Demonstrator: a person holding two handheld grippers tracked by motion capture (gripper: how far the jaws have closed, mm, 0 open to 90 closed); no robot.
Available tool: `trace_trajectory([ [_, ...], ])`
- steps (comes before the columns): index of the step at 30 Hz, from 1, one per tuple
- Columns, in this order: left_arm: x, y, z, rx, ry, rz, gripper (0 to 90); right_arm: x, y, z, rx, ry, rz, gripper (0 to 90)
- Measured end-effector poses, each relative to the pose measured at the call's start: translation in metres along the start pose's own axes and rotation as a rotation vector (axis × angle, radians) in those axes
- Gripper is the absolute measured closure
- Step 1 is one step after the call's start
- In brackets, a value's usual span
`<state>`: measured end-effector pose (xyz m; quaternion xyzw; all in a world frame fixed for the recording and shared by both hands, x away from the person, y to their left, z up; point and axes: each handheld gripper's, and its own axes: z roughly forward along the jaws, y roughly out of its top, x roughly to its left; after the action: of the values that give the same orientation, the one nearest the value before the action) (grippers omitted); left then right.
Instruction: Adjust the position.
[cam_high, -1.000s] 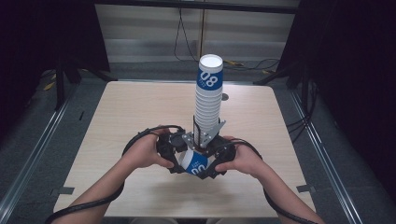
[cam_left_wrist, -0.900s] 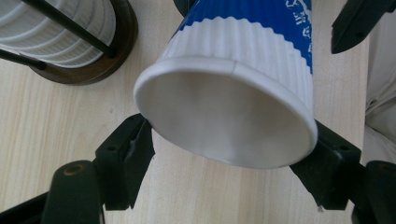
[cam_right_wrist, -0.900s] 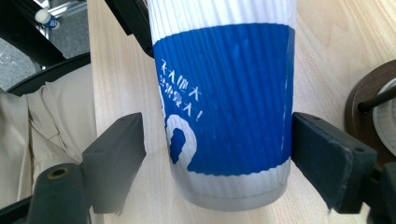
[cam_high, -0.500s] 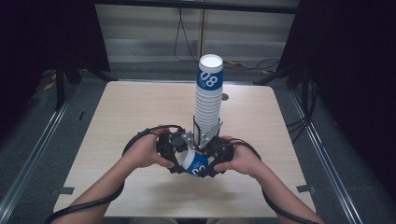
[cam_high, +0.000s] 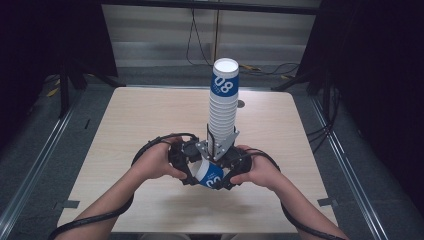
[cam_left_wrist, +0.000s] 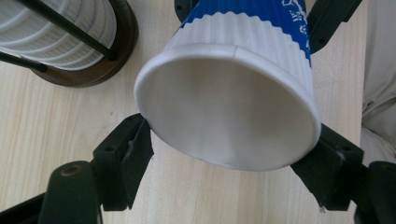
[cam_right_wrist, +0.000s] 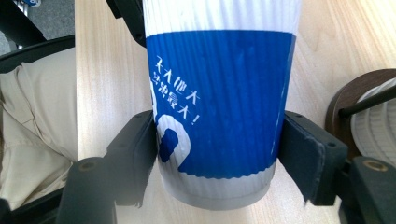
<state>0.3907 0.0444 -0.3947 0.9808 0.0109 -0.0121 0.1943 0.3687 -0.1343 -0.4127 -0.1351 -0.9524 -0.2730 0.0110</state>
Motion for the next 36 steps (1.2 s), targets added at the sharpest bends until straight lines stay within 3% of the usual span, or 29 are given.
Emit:
trace_trajectory([
  [4,0.000,0.001,0.000,0.012,0.004,-0.001,23.2,0.001,0.000,-0.001,0.000,-0.013,-0.013,30.4],
  [9,0.002,-0.001,-0.001,-0.022,0.007,0.013,21.6,0.000,-0.002,-0.003,-0.010,-0.020,-0.008,30.2],
  [22,0.005,-0.010,-0.006,-0.111,-0.026,-0.048,19.8,-0.001,-0.005,-0.009,-0.064,-0.018,-0.013,29.9],
  [27,0.009,-0.015,-0.008,-0.109,-0.043,-0.070,20.8,-0.001,-0.008,-0.009,-0.058,-0.023,-0.020,29.8],
  [29,0.009,-0.019,-0.009,-0.148,-0.049,-0.101,20.8,-0.001,-0.009,-0.011,-0.062,-0.021,0.001,29.8],
  [36,0.011,-0.026,-0.011,-0.206,-0.063,-0.131,20.4,-0.002,-0.015,-0.011,-0.090,-0.023,0.010,29.6],
])
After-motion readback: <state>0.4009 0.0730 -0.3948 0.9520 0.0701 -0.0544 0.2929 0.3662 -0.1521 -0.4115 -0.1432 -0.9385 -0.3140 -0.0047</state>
